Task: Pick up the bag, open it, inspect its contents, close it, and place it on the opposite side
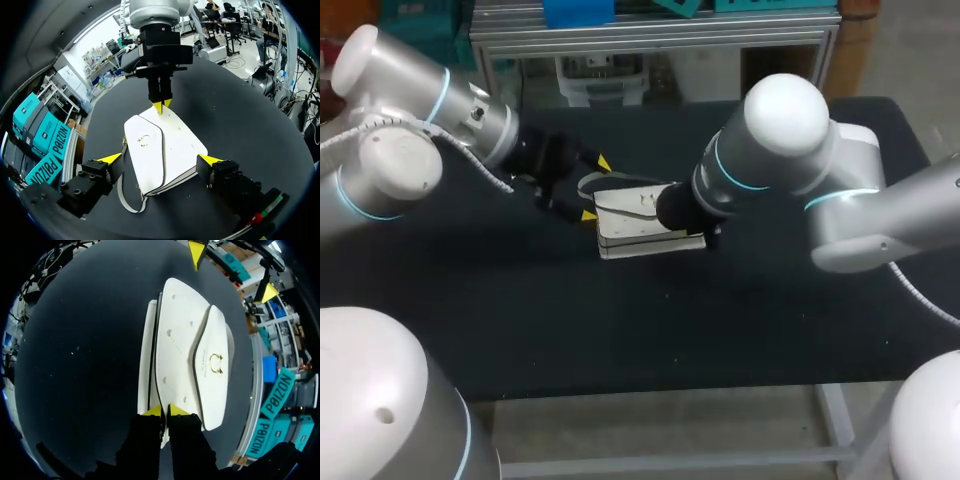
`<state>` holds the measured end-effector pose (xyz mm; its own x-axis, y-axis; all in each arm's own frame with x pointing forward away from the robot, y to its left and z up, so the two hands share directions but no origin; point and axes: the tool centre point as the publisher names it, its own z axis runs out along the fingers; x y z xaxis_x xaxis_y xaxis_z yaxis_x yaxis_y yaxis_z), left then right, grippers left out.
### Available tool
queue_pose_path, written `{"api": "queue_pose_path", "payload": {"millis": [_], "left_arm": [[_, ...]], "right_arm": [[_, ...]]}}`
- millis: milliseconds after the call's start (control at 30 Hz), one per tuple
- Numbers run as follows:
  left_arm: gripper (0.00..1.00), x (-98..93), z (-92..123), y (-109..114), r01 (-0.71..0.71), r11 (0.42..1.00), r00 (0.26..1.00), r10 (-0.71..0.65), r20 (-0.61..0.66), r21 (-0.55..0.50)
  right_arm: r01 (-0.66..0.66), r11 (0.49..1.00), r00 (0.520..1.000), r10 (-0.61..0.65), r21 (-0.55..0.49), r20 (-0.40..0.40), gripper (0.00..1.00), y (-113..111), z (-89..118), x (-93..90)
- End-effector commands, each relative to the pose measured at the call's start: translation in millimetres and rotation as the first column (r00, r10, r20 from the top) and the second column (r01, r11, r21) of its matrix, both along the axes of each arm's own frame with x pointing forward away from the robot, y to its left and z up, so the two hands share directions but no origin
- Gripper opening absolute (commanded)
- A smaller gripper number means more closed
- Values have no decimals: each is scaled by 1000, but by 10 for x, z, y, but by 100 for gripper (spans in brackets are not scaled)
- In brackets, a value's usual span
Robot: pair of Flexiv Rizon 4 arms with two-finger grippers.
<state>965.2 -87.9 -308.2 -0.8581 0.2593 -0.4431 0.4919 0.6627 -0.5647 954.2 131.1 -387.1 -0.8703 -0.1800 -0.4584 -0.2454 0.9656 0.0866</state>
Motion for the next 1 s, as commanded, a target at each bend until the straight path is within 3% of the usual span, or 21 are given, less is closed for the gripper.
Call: {"api": "queue_pose_path", "payload": {"millis": [33, 333, 433, 567, 667, 1000], "left_arm": [[100, 23, -27, -19, 8, 1000, 1000, -9, -17, -24], [100, 23, -27, -19, 8, 1000, 1000, -9, -17, -24], [99, 15, -101, -64, 71, 997, 996, -69, 59, -40], [62, 26, -173, -137, 132, 990, 979, -123, 161, -47], [46, 41, -222, -190, 161, 986, 970, -152, 187, -35], [42, 7, -402, -303, 218, 976, 941, -212, 263, 9]], "right_arm": [[27, 1000, 999, -27, -8, 28, 0, 50, -68, -63], [27, 1000, 999, -27, -8, 28, 0, 50, -68, -63], [27, 1000, 999, -27, -8, 28, 0, 50, -68, -63], [27, 1000, 999, -27, -8, 28, 0, 50, -68, -63], [27, 1000, 999, -27, -8, 28, 0, 50, -68, -63], [27, 1000, 999, -27, -8, 28, 0, 50, -68, -63]]}}
